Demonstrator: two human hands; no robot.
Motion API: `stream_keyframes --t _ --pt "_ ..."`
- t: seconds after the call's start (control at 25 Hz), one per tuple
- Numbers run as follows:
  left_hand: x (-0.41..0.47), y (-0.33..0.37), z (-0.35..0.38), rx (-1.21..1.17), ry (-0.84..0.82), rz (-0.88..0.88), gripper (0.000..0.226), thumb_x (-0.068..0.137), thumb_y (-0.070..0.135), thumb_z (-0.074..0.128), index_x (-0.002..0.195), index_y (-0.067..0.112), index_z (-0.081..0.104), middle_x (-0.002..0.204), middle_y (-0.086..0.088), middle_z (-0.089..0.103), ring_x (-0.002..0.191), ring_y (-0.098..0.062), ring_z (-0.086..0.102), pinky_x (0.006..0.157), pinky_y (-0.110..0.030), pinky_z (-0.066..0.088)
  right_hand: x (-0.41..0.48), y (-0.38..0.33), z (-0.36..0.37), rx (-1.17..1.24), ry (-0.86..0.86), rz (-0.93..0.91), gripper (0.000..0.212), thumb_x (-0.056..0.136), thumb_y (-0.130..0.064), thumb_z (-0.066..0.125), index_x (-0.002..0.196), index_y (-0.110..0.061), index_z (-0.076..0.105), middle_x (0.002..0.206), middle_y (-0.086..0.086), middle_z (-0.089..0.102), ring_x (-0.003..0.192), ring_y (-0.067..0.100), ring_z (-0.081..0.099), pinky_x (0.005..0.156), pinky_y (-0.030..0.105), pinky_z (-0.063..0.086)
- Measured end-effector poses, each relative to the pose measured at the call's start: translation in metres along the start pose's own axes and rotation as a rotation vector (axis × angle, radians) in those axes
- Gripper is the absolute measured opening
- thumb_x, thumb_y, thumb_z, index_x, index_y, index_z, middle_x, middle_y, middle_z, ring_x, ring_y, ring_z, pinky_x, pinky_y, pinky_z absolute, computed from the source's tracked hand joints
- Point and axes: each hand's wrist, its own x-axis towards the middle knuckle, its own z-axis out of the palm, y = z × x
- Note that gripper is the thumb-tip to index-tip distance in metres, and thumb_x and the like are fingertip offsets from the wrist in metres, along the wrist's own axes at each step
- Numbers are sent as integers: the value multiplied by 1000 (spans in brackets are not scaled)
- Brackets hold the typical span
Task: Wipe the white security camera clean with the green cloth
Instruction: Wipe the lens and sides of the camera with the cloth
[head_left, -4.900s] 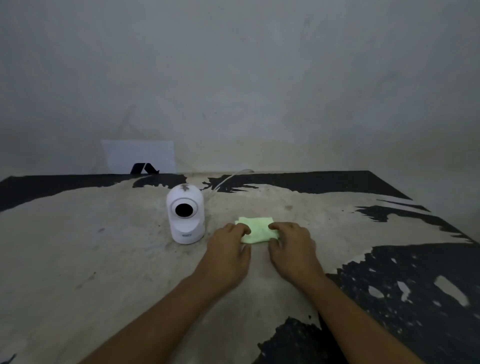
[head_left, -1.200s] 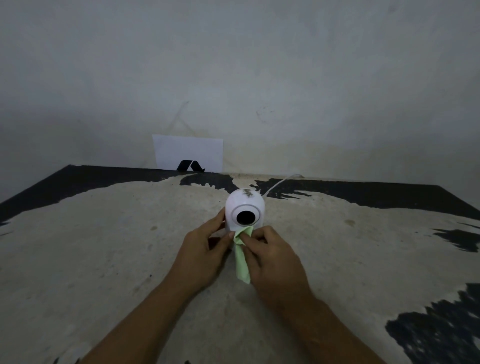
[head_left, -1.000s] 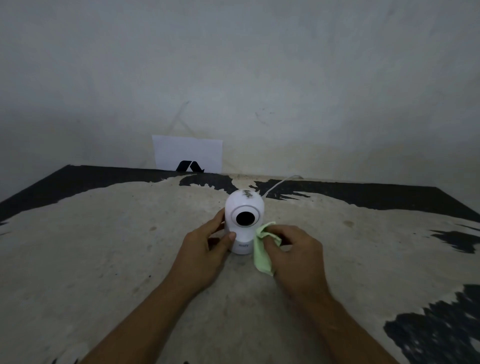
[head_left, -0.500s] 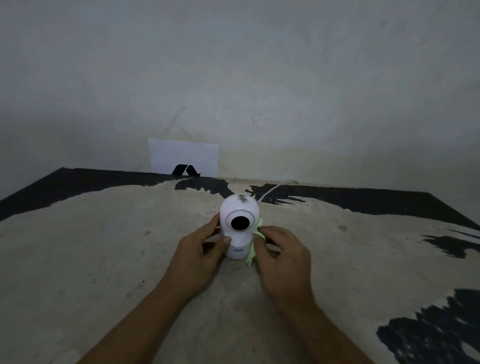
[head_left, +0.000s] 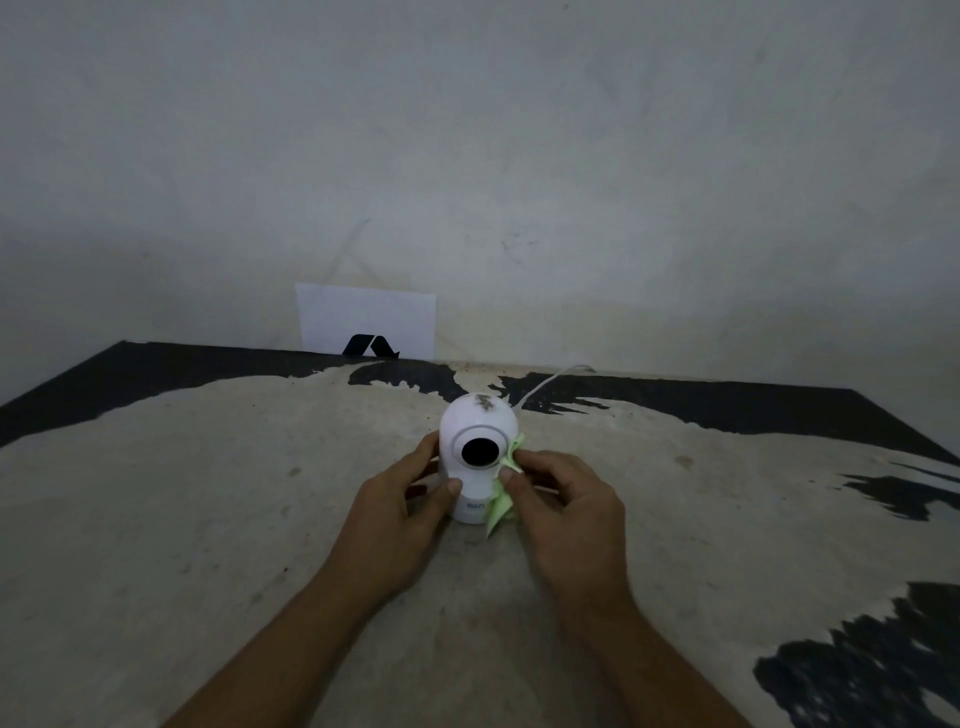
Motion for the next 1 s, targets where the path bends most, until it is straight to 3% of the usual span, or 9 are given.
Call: stream_keyframes --t 0.08,0.2,0.32,0.52,0.6,0.72,0.84,0.92,1.0 --pt "0 2 0 4 -4 0 59 90 31 56 143 30 30 140 8 49 122 -13 51 98 -25 43 1 1 0 18 3 -1 22 79 -13 74 100 -17 72 92 -7 68 88 -5 61 72 3 46" --pt "-1 6 1 4 -18 44 49 91 32 55 128 52 31 124 30 45 109 10 49 87 -5 39 0 3 1 15 8 50 20 80 -17 73 100 -19 73 94 -7 70 88 -5 62 73 5 48" --pt "-2 11 1 -5 -26 63 43 92 33 52 113 62 29 113 46 38 98 29 43 77 6 36 2 0 1 -4 45 -84 23 82 -13 69 104 -19 70 101 -13 64 95 -9 58 80 6 47" --pt "-1 10 4 42 -58 86 47 94 32 47 135 42 26 127 24 46 112 7 45 86 5 33 3 2 4 -163 84 -336 30 85 -4 66 115 -8 65 114 1 64 109 4 56 99 14 42" --pt "0 8 4 24 -70 84 50 94 32 47 138 41 25 129 22 47 118 3 45 96 -7 35 7 2 6 -222 47 -420 34 85 -3 64 118 -5 62 118 4 63 115 10 51 104 15 36" --pt "1 4 4 6 -71 74 58 94 34 47 145 38 19 133 21 45 123 -1 44 103 -19 38 17 3 6 -221 21 -381 31 89 -7 57 121 -9 60 121 7 64 116 0 46 103 7 30" --pt "1 2 5 -4 -72 78 61 94 35 47 146 39 16 143 15 43 128 -4 43 105 -25 42 19 4 1 -134 22 -268 32 91 -6 56 119 -22 60 119 1 63 110 -11 49 95 4 37" --pt "1 3 4 -19 -69 79 60 93 35 48 145 41 17 143 16 44 127 -2 43 103 -17 40 16 5 0 -145 11 -349 29 90 -5 58 115 -17 64 117 3 63 110 -2 52 95 12 41" --pt "2 4 4 -38 -72 67 61 93 33 48 146 37 18 143 14 44 127 -1 42 105 -21 39 16 6 1 -217 -5 -461 27 89 -11 56 114 -12 66 116 6 63 112 12 53 99 20 41"
